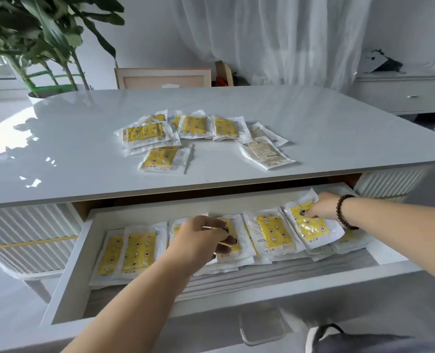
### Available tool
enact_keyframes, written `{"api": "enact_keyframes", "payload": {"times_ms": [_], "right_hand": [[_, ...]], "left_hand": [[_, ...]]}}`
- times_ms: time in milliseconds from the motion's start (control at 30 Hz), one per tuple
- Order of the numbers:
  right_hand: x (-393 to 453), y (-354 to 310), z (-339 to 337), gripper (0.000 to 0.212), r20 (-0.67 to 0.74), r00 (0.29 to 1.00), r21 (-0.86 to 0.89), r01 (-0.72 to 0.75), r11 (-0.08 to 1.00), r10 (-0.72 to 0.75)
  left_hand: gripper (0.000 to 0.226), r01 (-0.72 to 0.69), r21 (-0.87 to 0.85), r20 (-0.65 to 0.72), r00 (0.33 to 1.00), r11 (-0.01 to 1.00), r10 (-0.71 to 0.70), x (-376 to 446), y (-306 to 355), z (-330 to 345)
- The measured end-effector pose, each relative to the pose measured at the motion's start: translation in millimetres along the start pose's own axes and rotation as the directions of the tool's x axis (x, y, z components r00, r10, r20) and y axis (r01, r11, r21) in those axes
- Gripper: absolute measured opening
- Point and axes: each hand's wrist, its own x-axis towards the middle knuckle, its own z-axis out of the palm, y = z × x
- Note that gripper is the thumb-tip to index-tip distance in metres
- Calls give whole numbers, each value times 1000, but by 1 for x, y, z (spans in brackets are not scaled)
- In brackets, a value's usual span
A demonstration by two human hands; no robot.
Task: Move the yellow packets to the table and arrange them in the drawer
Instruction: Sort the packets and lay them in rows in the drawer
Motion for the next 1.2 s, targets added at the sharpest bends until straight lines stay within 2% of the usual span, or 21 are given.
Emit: {"api": "enact_keyframes", "payload": {"times_ms": [100,233,367,433,500,600,700,800,933,1033,1133,1200], "right_hand": [[8,4,11,34,-26,999,-31,39,999,-40],[5,6,17,38,-99,989,-210,84,974,-107],[-8,6,16,73,-236,957,-359,74,931,-167],[-17,5,15,69,-281,933,-427,90,900,-227],[-23,2,18,60,-207,937,-459,160,874,-281],[-30,0,24,55,-21,965,-463,221,858,-260],[-39,-5,19,52,-28,966,-500,209,840,-257],[-56,-26,9,44,-36,939,-524,274,806,-343],[-86,-78,-10,37,46,879,-487,435,757,-475],[-107,-119,-30,38,-22,821,-439,505,744,-570],[-120,-147,-45,35,-164,754,-447,518,729,-636],[-123,-156,-49,33,-226,738,-467,491,735,-636]], "left_hand": [[17,14,-7,9,1000,1000,-14,1,1,0],[17,21,-6,14,1000,1000,-21,2,1,0],[18,14,-13,-1,1000,1000,-14,1,2,1],[18,3,-18,-8,1000,1000,-3,0,3,1],[18,-11,-25,-21,1000,1000,10,-1,2,1],[19,-26,-30,-38,999,999,25,-2,2,0],[19,-35,-34,-53,998,999,33,-2,2,0],[19,-48,-43,-67,997,998,45,-2,2,0],[19,-68,-72,-89,994,995,62,-4,4,0],[18,-77,-129,-103,993,989,64,-7,13,-5],[19,-151,-32,-135,980,988,146,-7,39,-24],[17,-206,77,-169,962,976,216,-5,59,-43]]}}
